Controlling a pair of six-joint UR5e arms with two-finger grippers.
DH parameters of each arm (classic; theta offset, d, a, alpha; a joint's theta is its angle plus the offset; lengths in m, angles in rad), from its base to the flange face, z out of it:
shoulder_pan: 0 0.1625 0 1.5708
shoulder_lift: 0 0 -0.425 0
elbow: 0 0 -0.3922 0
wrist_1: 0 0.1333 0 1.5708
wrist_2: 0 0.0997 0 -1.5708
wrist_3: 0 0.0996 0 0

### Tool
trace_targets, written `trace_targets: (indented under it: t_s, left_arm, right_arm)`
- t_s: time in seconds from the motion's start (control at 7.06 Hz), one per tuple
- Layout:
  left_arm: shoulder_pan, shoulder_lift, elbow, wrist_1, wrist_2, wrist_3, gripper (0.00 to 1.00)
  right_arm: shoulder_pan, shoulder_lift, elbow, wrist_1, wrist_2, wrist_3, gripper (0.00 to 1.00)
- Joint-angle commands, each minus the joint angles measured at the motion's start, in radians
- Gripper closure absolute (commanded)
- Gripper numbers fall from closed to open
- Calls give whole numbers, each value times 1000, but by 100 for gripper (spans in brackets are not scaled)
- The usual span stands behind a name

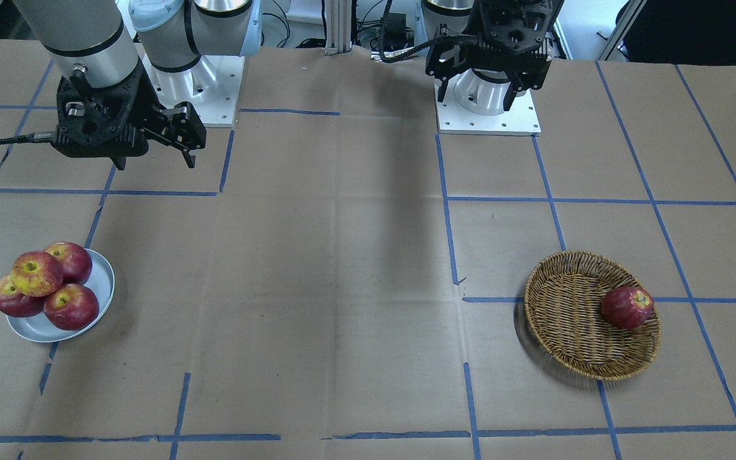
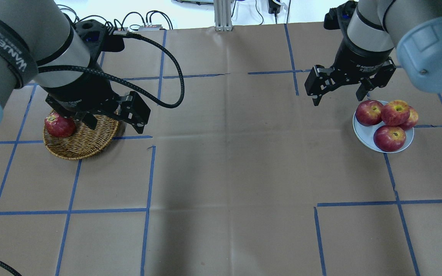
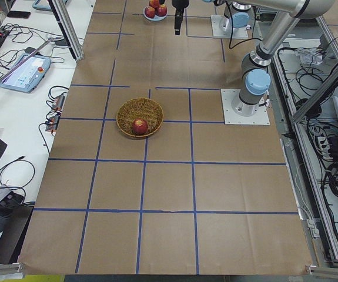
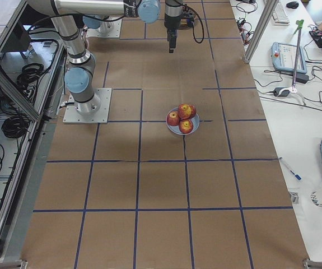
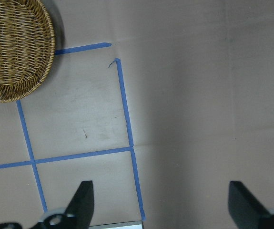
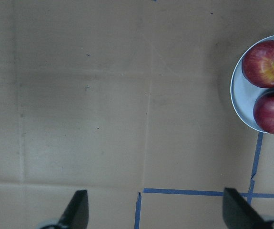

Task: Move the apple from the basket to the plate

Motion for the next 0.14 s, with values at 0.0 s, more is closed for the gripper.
trace_targets:
  t_s: [0.0]
  left_arm:
    - [0, 2, 0, 0, 0, 0, 1]
  right_arm:
    - [1, -3, 2, -1, 0, 0, 0]
